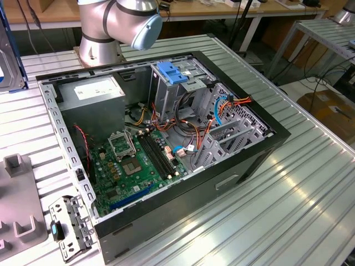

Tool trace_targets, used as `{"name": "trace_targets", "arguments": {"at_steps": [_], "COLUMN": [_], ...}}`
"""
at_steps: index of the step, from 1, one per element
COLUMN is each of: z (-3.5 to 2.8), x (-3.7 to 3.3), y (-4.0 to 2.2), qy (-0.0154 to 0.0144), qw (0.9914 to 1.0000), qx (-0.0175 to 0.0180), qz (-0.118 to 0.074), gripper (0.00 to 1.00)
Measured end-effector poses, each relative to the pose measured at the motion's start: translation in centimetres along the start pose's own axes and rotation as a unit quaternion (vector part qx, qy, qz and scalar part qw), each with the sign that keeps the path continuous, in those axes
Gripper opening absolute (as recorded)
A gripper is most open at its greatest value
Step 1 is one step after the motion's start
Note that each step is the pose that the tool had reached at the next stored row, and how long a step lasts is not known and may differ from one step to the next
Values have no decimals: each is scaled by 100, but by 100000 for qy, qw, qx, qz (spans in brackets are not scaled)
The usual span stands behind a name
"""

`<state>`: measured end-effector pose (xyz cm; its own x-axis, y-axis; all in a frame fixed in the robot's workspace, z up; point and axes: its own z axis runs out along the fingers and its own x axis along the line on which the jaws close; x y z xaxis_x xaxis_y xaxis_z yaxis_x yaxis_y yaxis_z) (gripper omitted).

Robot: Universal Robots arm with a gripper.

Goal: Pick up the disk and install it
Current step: 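Pick up the disk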

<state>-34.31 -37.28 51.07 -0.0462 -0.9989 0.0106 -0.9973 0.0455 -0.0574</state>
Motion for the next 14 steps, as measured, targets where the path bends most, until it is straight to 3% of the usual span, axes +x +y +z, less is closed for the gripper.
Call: {"name": "trace_targets", "arguments": {"at_steps": [14], "z": [25], "x": [54], "y": [-189], "qy": [-1], "qw": [100000], "qx": [0], "qz": [-2], "gripper": [37]}}
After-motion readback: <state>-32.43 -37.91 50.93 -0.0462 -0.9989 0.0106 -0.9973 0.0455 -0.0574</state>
